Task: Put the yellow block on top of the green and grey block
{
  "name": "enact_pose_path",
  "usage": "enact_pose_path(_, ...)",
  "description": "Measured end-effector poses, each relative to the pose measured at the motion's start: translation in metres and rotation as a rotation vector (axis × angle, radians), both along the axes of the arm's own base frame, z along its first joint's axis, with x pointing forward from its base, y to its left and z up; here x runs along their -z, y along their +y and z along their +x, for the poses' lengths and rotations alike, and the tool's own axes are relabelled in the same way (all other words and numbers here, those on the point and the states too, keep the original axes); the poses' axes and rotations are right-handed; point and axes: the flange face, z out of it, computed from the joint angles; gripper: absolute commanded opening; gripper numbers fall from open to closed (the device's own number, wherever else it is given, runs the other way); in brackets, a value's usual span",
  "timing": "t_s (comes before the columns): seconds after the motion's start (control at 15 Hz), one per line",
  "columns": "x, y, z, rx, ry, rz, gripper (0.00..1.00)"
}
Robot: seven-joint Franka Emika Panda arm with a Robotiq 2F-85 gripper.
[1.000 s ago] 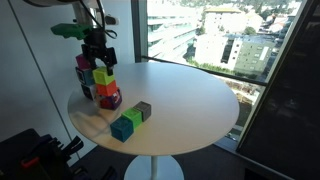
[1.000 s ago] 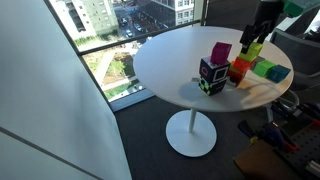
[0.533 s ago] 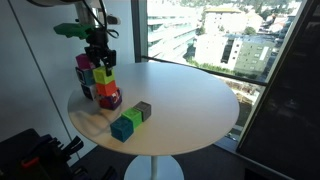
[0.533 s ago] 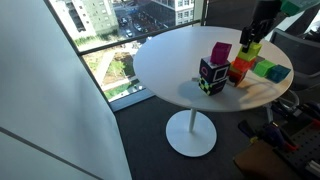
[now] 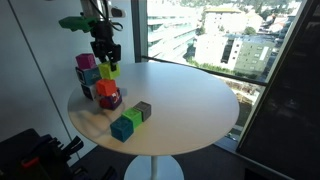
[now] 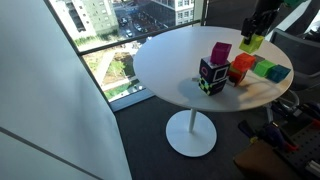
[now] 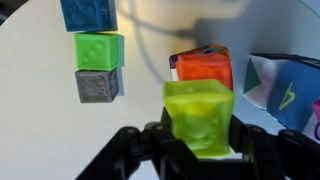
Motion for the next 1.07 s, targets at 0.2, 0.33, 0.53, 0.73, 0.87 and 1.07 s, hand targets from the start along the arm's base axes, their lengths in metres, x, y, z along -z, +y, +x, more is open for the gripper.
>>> enact_pose_path(0.2,-0.004,-0.011,0.001,0.028,0.016,-0.021,0.25)
enact_pose_path(0.33,-0.003,-0.020,0.000,0.047,0.032,-0.030,0.25)
enact_pose_path(0.53,-0.001,-0.035,-0.002,0.072,0.051,-0.040,0.25)
enact_pose_path(0.73,0.001,-0.049,-0.003,0.099,0.057,-0.038,0.25)
enact_pose_path(0.87,0.004,-0.057,-0.005,0.112,0.065,-0.035,0.25)
enact_pose_path(1.07,0.014,-0.067,-0.008,0.125,0.087,-0.029,0.25)
